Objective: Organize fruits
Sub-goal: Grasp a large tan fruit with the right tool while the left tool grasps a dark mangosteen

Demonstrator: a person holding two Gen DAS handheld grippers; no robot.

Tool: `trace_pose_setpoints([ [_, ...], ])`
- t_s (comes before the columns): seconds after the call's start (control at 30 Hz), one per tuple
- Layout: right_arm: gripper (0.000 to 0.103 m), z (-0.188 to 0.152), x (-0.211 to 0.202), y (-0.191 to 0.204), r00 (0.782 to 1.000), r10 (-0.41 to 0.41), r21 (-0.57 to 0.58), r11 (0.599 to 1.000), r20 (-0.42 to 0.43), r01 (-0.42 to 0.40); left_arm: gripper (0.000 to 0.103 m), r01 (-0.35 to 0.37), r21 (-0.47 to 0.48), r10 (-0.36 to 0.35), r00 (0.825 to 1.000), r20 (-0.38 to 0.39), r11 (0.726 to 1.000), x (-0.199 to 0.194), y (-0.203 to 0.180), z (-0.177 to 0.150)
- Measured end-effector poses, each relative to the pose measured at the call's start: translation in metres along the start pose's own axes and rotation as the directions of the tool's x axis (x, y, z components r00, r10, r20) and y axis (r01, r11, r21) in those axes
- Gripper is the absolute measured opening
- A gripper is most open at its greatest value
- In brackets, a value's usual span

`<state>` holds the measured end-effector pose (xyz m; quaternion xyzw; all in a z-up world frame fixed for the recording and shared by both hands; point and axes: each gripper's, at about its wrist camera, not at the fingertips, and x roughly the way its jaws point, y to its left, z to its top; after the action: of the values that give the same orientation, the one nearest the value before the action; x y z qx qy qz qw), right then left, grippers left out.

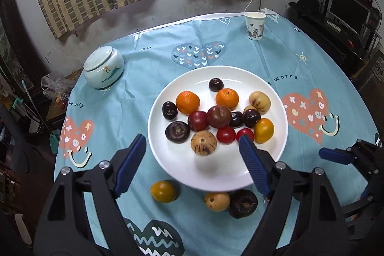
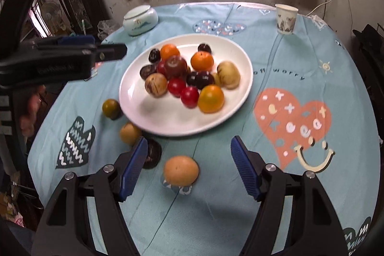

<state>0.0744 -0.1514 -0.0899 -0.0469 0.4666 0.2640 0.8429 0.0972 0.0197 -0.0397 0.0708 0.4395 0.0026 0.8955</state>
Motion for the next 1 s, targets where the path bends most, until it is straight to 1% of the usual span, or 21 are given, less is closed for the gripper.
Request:
trace_pose_setpoints([
  [0.17,0.072,-0.008,0.016,0.009,0.999,-0.01,-0.04,0.999,-0.032,0.009,0.083,-0.011,-0.011,0.011,1.0,-0.009,1.0,-0.001,0.009,-0.006],
  [0.33,0.072,-0.015,0.031,0.011,0.997,-0.043,-0.089,0.995,-0.058,0.037,0.083,-0.016,-0.091,0.013,0.999,-0.033,0.996,0.001,0.04,-0.02],
  [0.5,0.072,-0.022,0.046,0.01,0.994,-0.031,-0.092,0.996,-0.101,0.022,0.083,0.011,-0.192,-0.033,0.994,-0.109,0.981,0.013,0.068,-0.048],
  [0.57,0.072,-0.024,0.051,0.012,0.991,-0.018,-0.106,0.994,-0.129,0.004,0.083,0.011,-0.206,-0.038,0.991,-0.126,0.978,0.017,0.073,-0.057],
  [0.63,0.072,-0.025,0.057,0.015,0.989,-0.025,-0.124,0.992,-0.148,0.006,0.083,0.024,-0.213,-0.055,0.989,-0.141,0.977,0.018,0.074,-0.065],
  [0.67,0.07,-0.026,0.062,0.017,0.986,-0.02,-0.133,0.991,-0.167,-0.002,0.083,0.031,-0.212,-0.063,0.987,-0.146,0.977,0.018,0.072,-0.068],
  [0.7,0.065,-0.028,0.066,0.02,0.983,-0.026,-0.149,0.989,-0.181,-0.001,0.083,0.039,-0.206,-0.071,0.986,-0.151,0.978,0.018,0.069,-0.072],
  [0.73,0.051,-0.031,0.07,0.024,0.979,-0.04,-0.176,0.984,-0.201,0.004,0.083,0.047,-0.198,-0.079,0.985,-0.154,0.979,0.017,0.065,-0.075],
  [0.77,0.047,-0.034,0.074,0.028,0.975,-0.065,-0.205,0.978,-0.214,0.02,0.083,0.057,-0.186,-0.087,0.984,-0.158,0.981,0.017,0.059,-0.078],
  [0.8,0.047,-0.034,0.072,0.029,0.976,-0.062,-0.212,0.977,-0.208,0.017,0.083,0.067,-0.174,-0.097,0.981,-0.165,0.982,0.016,0.052,-0.081],
  [0.87,0.047,-0.035,0.068,0.026,0.977,-0.034,-0.188,0.982,-0.211,-0.007,0.083,0.097,-0.152,-0.125,0.975,-0.186,0.984,0.016,0.035,-0.089],
  [0.97,0.047,-0.035,0.057,0.013,0.981,-0.009,-0.126,0.992,-0.196,-0.016,0.083,0.155,-0.131,-0.182,0.957,-0.227,0.979,0.018,0.001,-0.101],
  [1.0,0.047,-0.036,0.053,0.009,0.982,-0.006,-0.11,0.994,-0.189,-0.015,0.083,0.164,-0.134,-0.192,0.952,-0.239,0.977,0.021,-0.01,-0.104],
])
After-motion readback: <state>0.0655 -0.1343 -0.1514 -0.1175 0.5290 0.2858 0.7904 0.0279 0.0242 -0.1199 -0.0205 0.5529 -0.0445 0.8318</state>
